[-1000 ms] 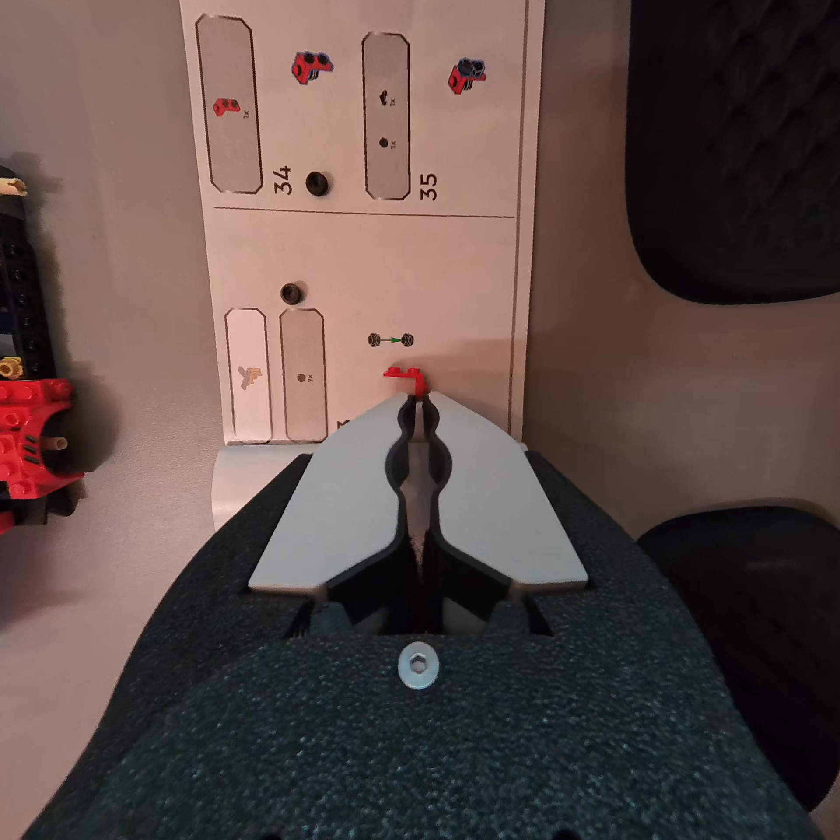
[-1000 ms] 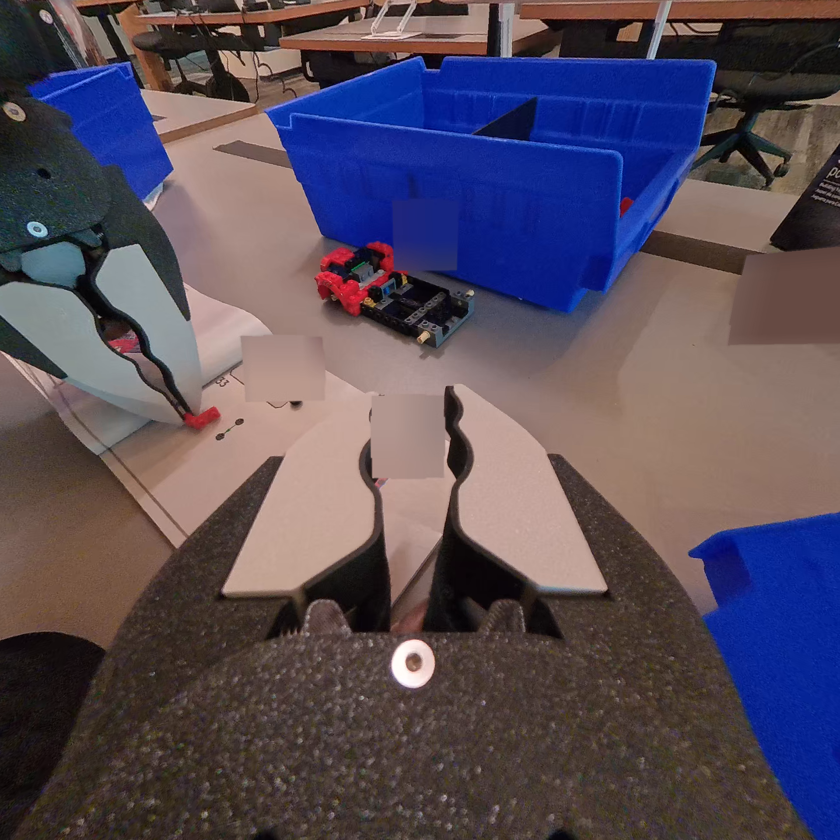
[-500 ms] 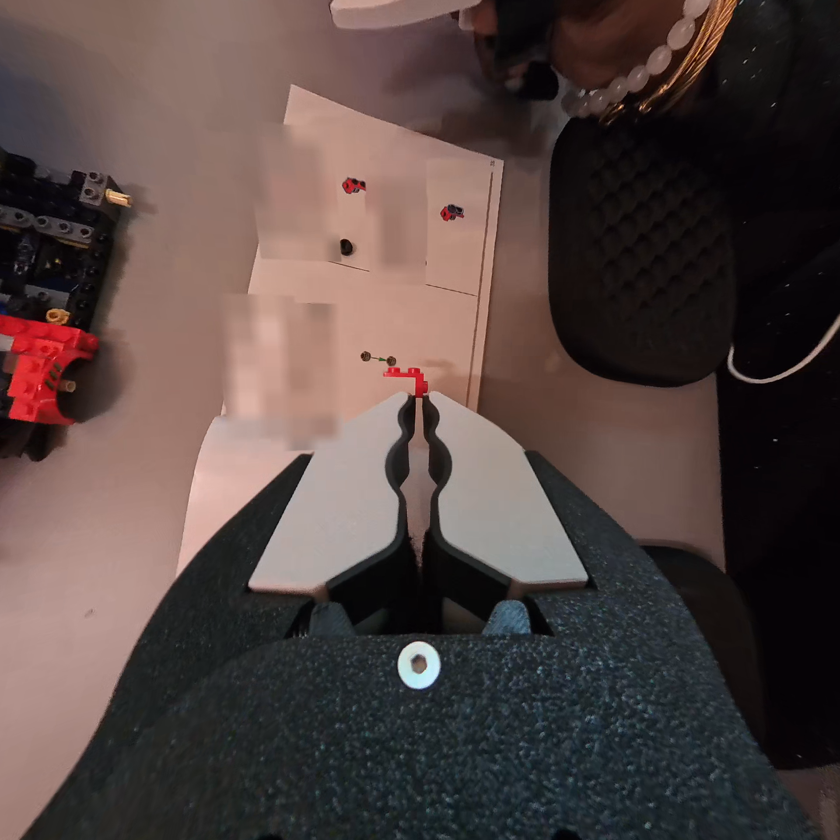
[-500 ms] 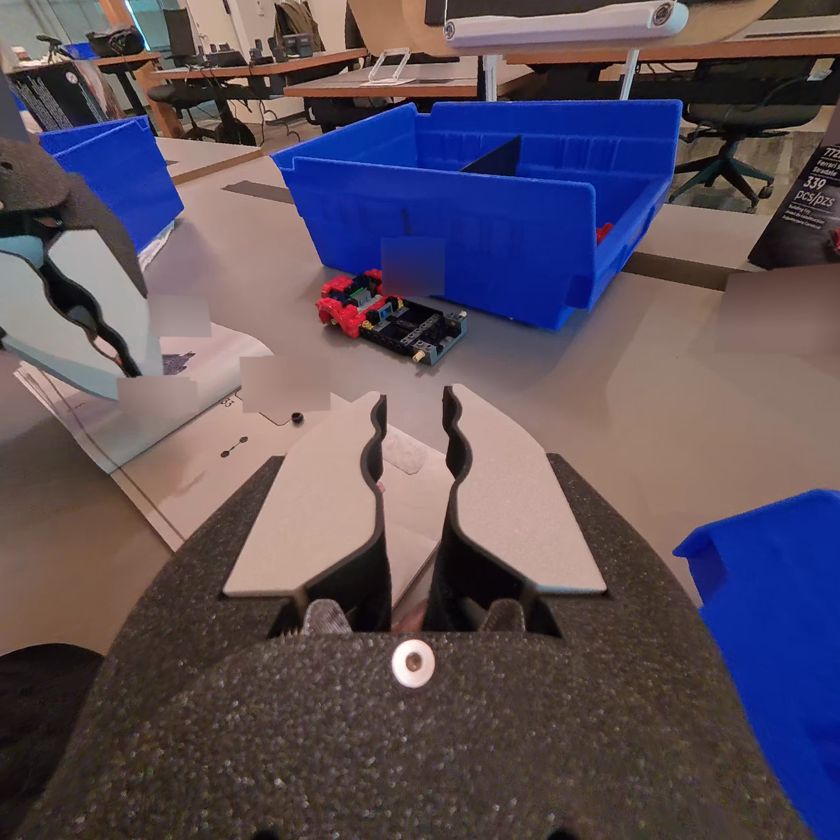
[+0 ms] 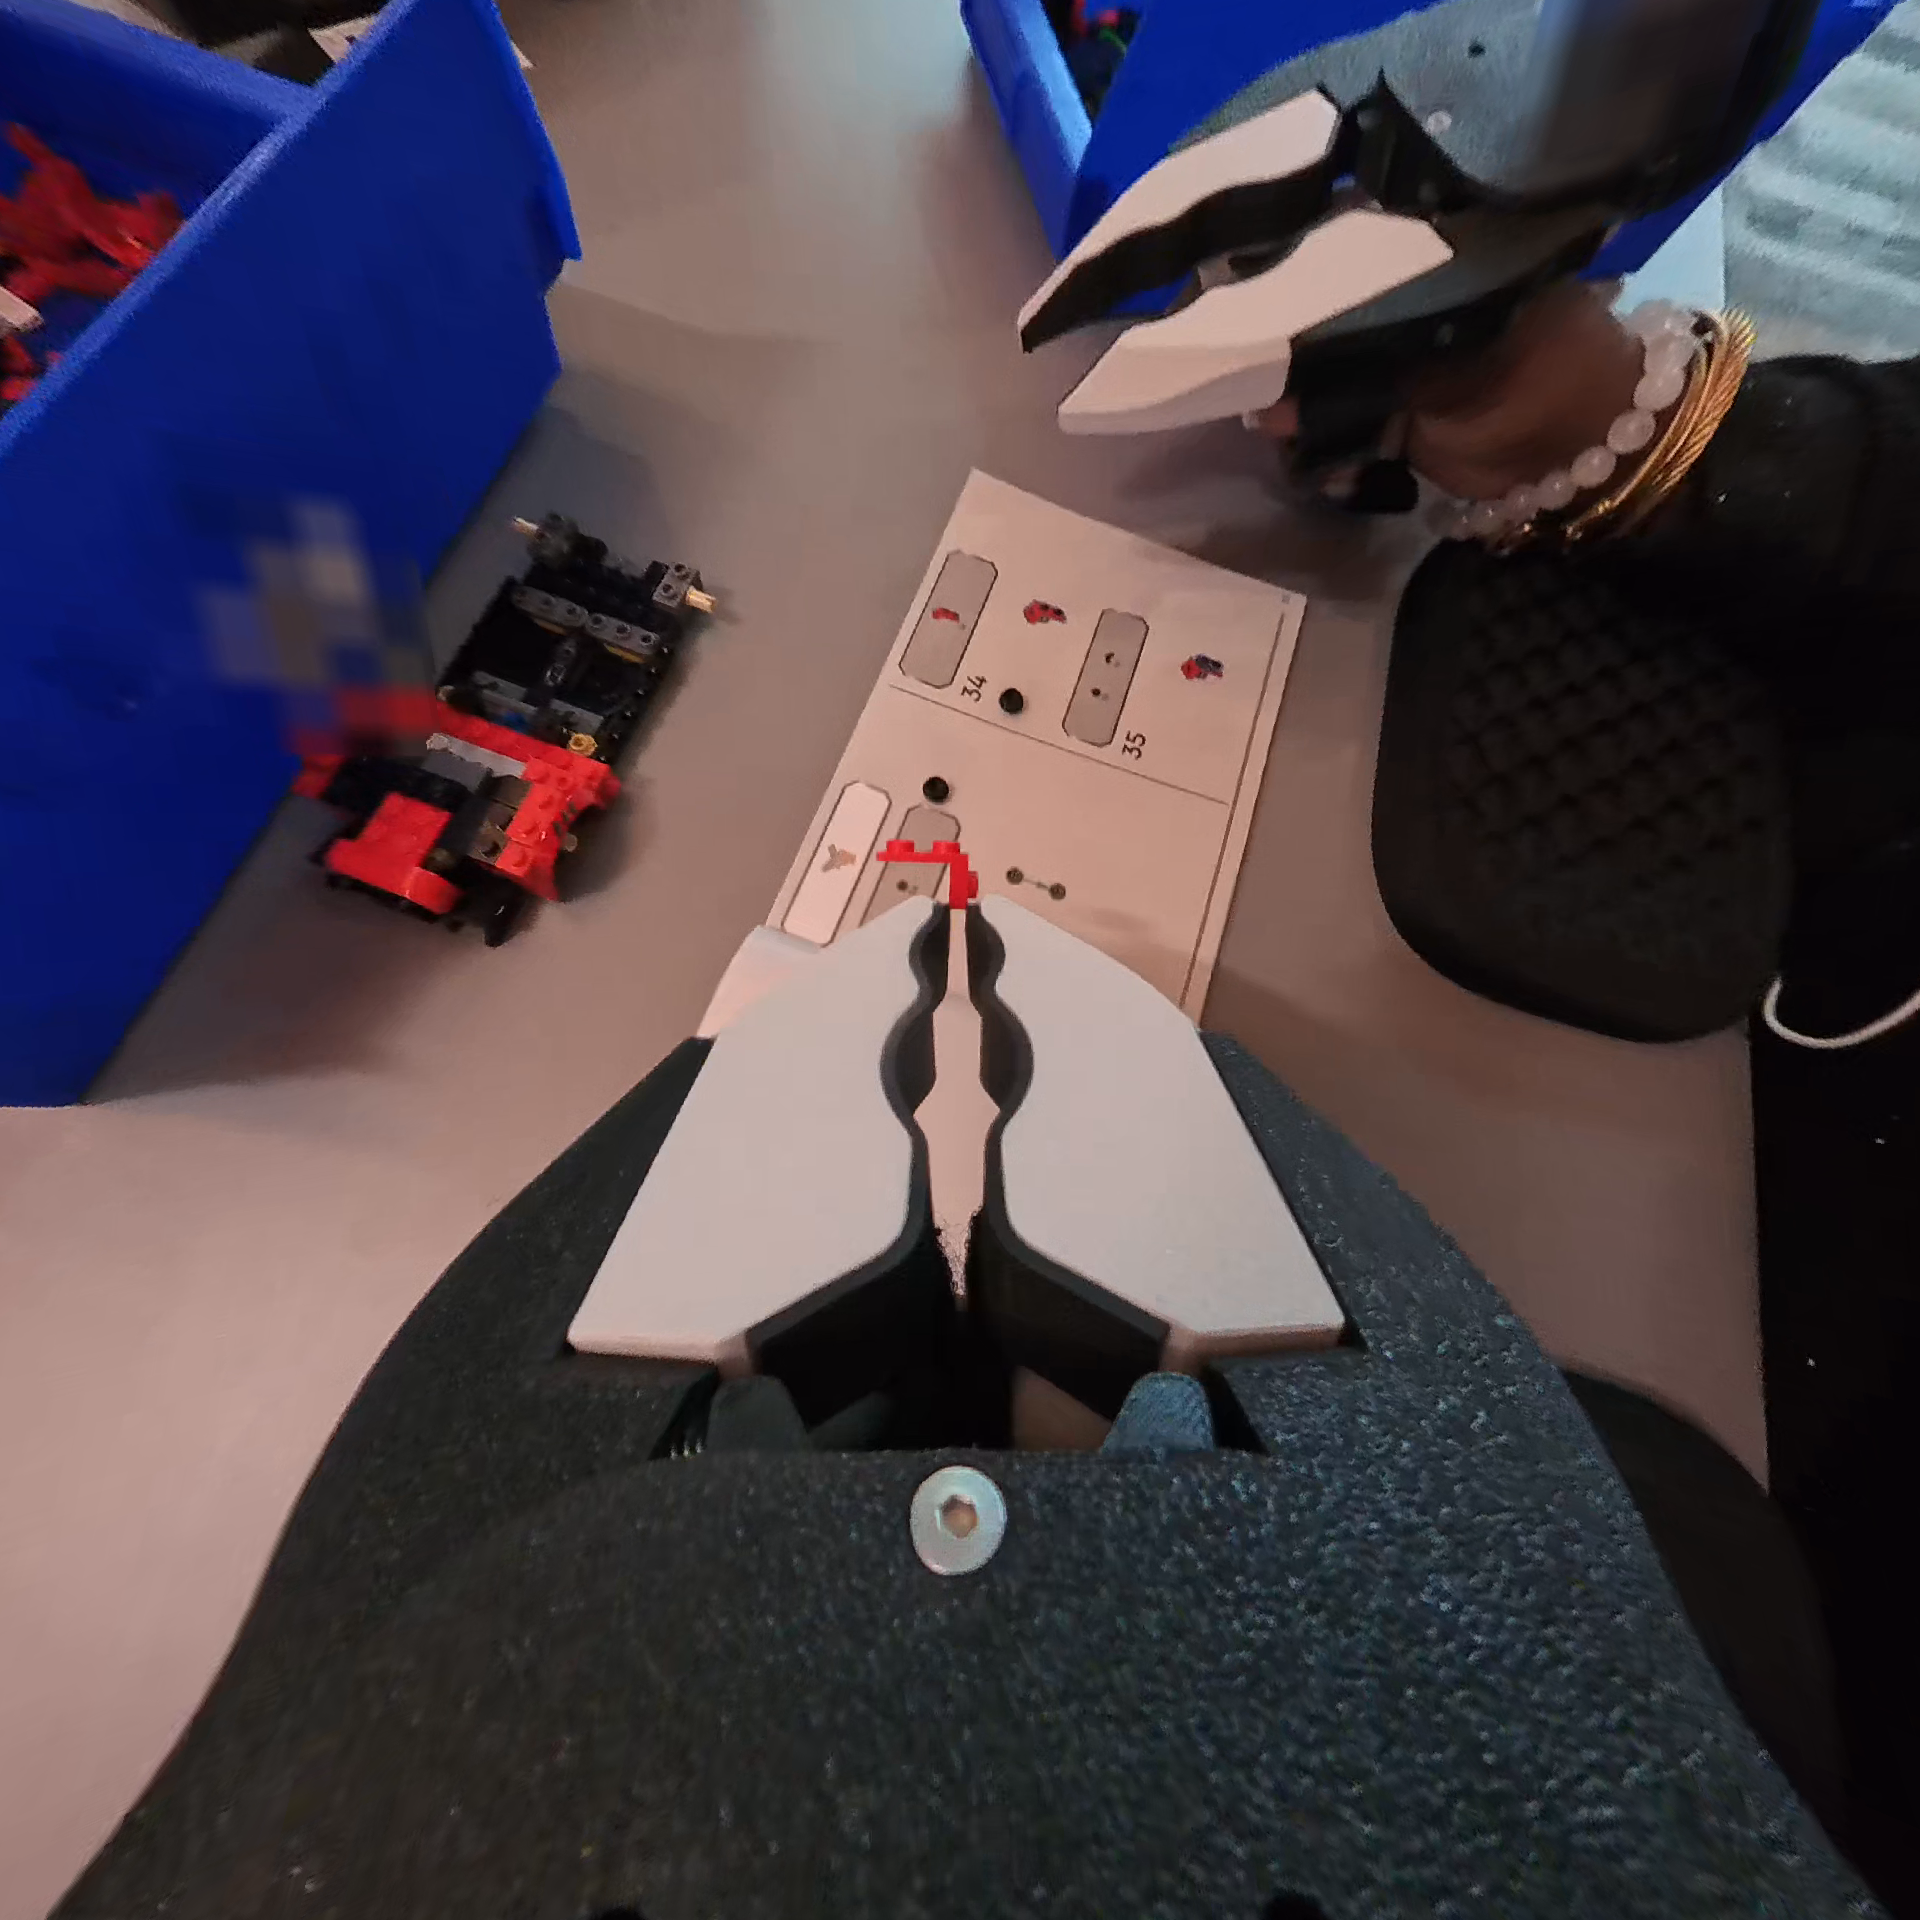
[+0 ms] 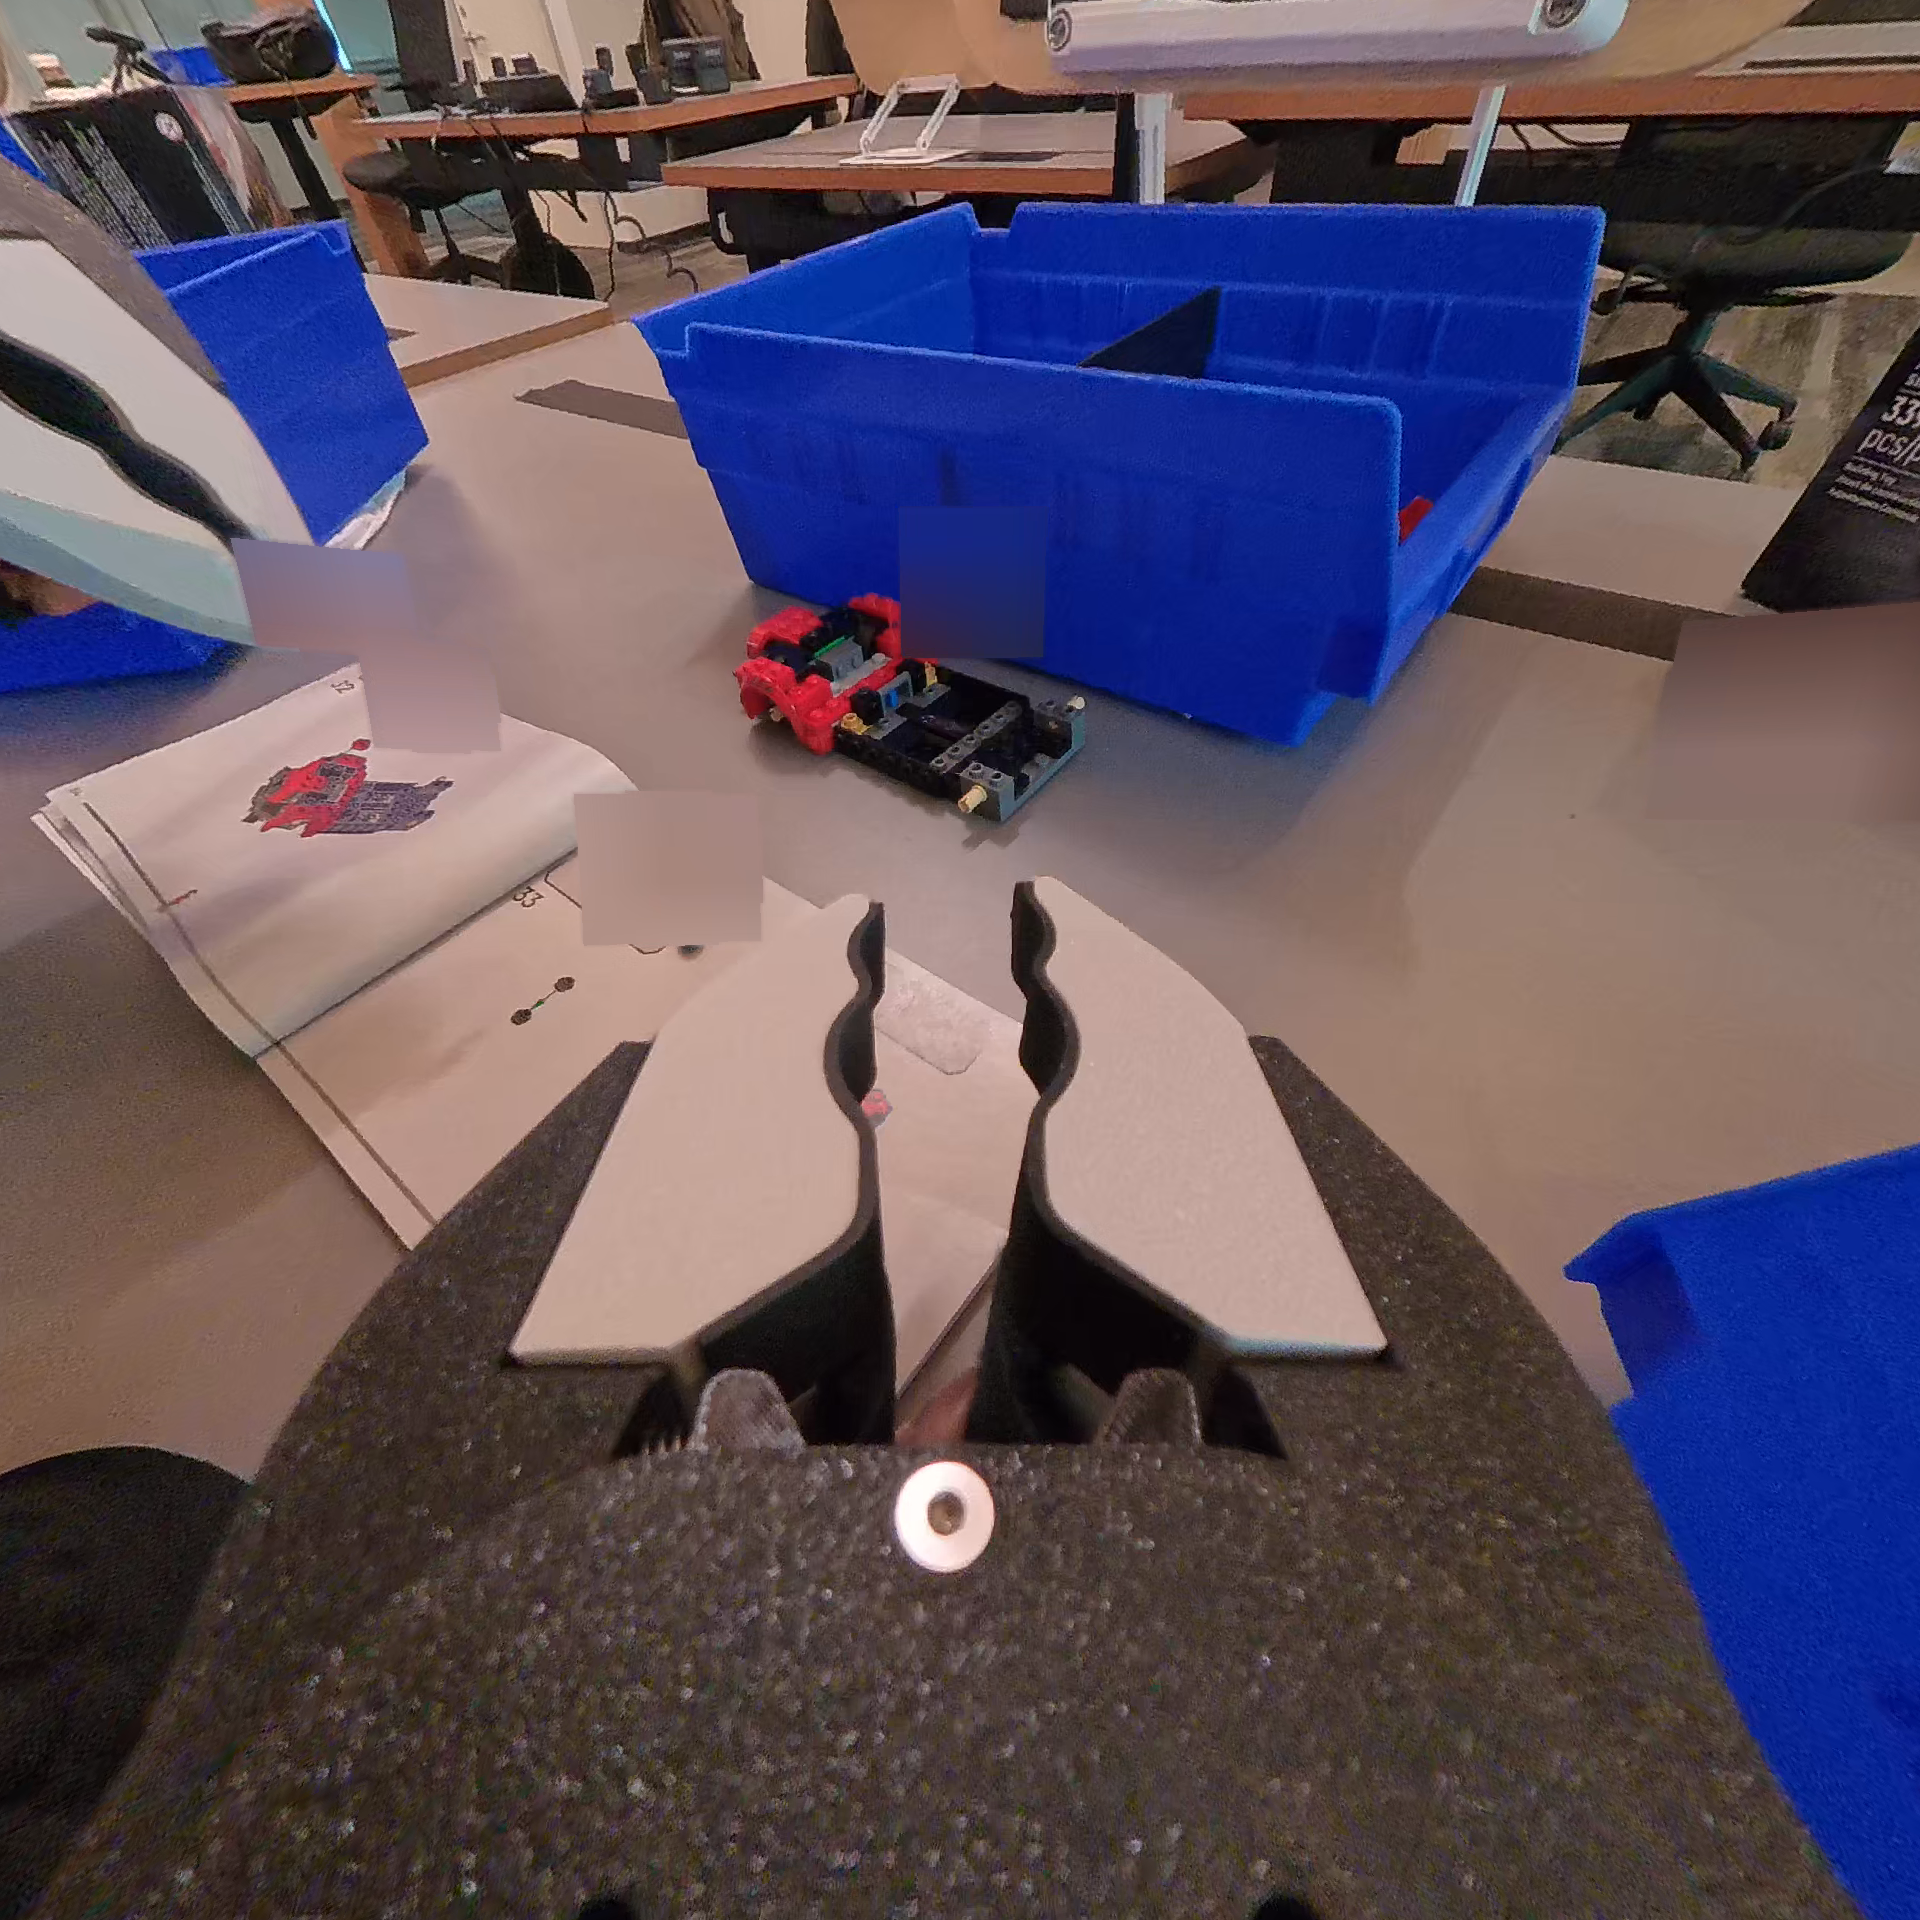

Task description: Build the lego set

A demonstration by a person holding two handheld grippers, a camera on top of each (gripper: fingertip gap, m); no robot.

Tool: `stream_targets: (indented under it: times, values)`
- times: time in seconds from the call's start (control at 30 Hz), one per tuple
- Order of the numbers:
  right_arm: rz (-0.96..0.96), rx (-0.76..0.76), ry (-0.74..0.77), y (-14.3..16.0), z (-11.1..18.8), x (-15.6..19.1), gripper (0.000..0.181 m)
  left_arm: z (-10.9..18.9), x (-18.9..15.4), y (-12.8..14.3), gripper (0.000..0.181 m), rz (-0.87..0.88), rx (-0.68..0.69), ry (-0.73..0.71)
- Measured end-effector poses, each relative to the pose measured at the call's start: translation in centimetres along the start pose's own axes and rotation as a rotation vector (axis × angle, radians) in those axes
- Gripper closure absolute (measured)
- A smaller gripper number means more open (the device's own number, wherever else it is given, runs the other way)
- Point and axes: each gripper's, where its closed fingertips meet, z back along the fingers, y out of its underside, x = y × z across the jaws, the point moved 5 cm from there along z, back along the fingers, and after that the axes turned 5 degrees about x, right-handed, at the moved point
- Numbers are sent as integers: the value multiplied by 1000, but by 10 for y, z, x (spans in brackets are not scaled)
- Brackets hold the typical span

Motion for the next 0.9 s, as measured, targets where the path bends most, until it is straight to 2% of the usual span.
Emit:
stream_targets:
  times: [0.17, 0.33, 0.43, 0.53, 0.63, 0.73, 0.9]
  values:
    - [0, 10, -17, 2, -2, 2, 158, -14, -2, 5, 179, 27, -81, 108]
    - [35, 41, -59, 5, -6, 8, 158, -26, 3, 18, 179, 53, -53, 126]
    - [71, 45, -93, 5, -8, 13, 158, -31, -1, 19, 179, 12, -14, 121]
    - [146, -15, -266, -2, -4, 35, 164, -39, -10, 19, 179, -22, 19, 162]
    - [300, -28, -436, 0, 0, 64, 175, -50, -17, 27, 179, -84, 112, 143]
    - [421, 49, -518, 9, -3, 84, 177, -59, -23, 32, 179, -181, 203, 89]
    - [388, 191, -573, 6, -17, 101, 179, -70, -37, 33, 179, -229, 245, 138]
